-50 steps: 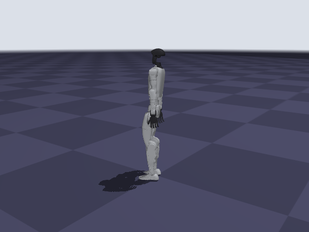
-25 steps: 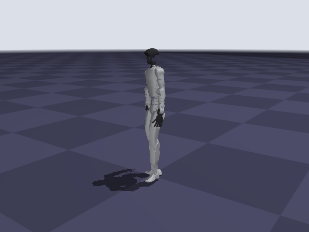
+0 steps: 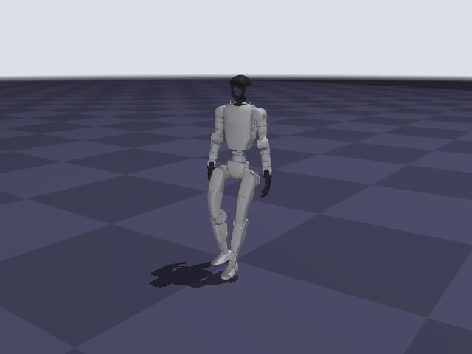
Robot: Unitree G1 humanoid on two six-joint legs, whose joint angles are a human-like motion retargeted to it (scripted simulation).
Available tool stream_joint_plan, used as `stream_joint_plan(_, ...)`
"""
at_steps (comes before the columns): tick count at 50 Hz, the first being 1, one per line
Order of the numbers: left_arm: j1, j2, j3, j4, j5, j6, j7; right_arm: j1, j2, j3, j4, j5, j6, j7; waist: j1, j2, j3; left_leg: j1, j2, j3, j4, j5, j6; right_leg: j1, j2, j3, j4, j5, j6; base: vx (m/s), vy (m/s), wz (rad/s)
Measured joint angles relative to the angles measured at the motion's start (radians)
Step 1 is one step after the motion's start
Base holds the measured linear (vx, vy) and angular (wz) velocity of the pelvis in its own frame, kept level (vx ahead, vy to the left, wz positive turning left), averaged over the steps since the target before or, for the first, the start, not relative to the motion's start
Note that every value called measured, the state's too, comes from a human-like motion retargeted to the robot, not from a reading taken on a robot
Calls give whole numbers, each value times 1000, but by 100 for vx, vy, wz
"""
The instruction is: In place motions
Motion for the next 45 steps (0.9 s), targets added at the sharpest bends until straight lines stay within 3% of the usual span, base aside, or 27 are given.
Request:
stream_joint_plan(5,-6,7,-4,-3,29,16,-28,9,5,17,-16,-18,-7,-4,-11,-71,22,28,-105,-111,-10,25,15,-31,33,178,-159,-58,51,15,-1,139)
stream_joint_plan(7,0,2,-9,-6,25,9,-36,15,6,20,-16,-31,-5,-2,6,-91,32,52,-135,-141,-20,31,24,-42,53,267,-191,18,5,18,0,78)
stream_joint_plan(8,-1,1,-10,-5,20,2,-48,11,6,18,-15,-41,-3,2,27,-92,35,57,-136,-144,-24,34,27,-36,45,274,-178,-16,20,14,-1,48)
stream_joint_plan(12,16,-26,-15,8,-3,-31,-92,19,3,-1,-15,-80,-10,1,58,-94,34,77,-157,-183,-46,52,41,-10,20,209,-195,-12,49,12,0,46)
stream_joint_plan(20,-6,6,-64,11,-27,-70,-91,-8,-9,15,4,-127,-12,-32,25,-79,37,65,-121,-138,-66,54,50,-24,15,116,-186,-47,27,-2,-6,-28)
stream_joint_plan(27,-2,29,-57,-35,-33,-71,-88,-13,-12,22,-4,-120,-17,-20,34,-51,31,63,-16,101,-63,-15,44,36,-74,-335,-180,-43,-44,-9,-8,-195)
stream_joint_plan(30,23,25,-36,-37,-40,-77,-73,-20,-23,28,-4,-121,-14,-16,30,-34,20,78,31,245,-63,-55,33,50,-84,-439,-165,-20,-82,-12,-9,-266)
stream_joint_plan(35,69,5,-7,-15,-25,-73,-46,-47,-34,28,14,-99,0,-6,-25,-7,-5,108,87,476,-57,-118,4,39,-83,-451,-143,2,-116,-12,-11,-250)
stream_joint_plan(40,89,-20,-7,-1,22,-52,-26,-71,-40,19,55,-56,19,-15,-81,-11,-17,145,87,623,-40,-173,-19,39,-76,-402,-177,81,-94,-11,-13,-216)
stream_joint_plan(45,87,-39,-20,-9,45,-34,4,-59,-47,14,110,-46,47,-36,-89,-18,-32,193,104,737,1,-203,-57,-6,-24,-227,-241,94,-135,0,-14,-179)
